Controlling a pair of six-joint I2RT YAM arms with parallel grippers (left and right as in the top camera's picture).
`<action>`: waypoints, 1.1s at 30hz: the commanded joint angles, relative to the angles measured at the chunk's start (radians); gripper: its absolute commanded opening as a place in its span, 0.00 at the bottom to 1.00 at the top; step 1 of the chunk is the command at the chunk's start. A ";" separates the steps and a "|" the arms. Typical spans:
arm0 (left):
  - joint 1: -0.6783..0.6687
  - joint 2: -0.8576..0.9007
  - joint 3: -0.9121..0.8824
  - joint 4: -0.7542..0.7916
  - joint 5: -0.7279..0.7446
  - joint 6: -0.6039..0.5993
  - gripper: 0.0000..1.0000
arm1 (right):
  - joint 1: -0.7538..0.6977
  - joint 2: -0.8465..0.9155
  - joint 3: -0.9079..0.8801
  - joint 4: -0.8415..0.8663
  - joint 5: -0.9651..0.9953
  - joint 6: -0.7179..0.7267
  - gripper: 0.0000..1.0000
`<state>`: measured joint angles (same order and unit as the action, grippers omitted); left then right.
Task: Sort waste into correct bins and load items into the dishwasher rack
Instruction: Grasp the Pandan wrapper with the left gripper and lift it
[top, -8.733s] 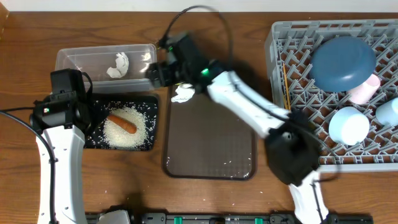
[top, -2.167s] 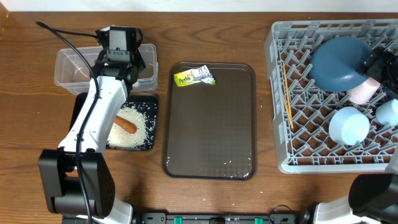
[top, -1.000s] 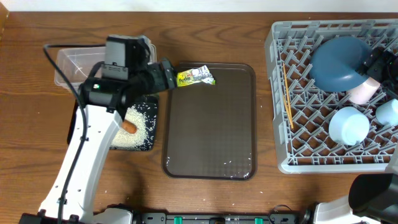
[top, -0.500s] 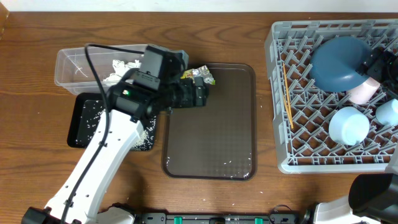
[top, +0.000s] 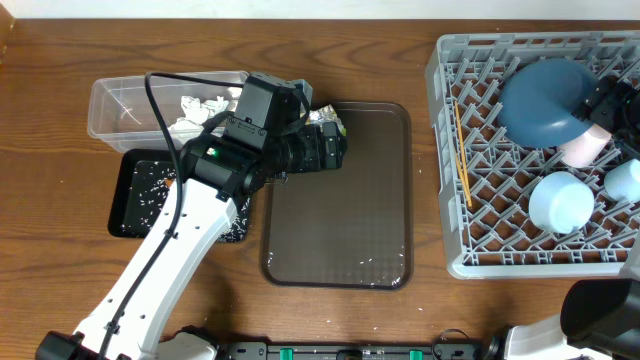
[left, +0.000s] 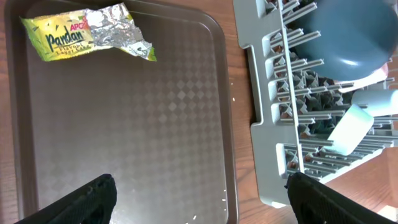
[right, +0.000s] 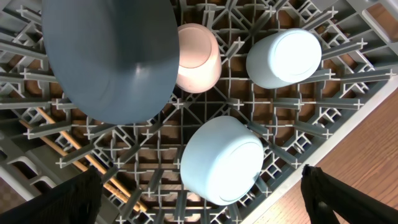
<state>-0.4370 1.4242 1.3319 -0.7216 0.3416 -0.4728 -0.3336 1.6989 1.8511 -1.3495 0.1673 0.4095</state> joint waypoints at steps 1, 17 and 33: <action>-0.002 0.019 -0.006 -0.005 0.006 -0.019 0.90 | -0.006 0.009 -0.002 -0.002 0.000 0.005 0.99; -0.001 0.138 -0.036 -0.004 0.006 -0.002 0.90 | -0.006 0.009 -0.002 -0.002 0.000 0.005 0.99; -0.001 0.153 -0.036 0.014 0.005 0.061 0.91 | -0.006 0.009 -0.002 -0.002 0.000 0.005 0.99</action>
<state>-0.4370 1.5700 1.2991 -0.7071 0.3416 -0.4366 -0.3336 1.6989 1.8511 -1.3495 0.1677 0.4095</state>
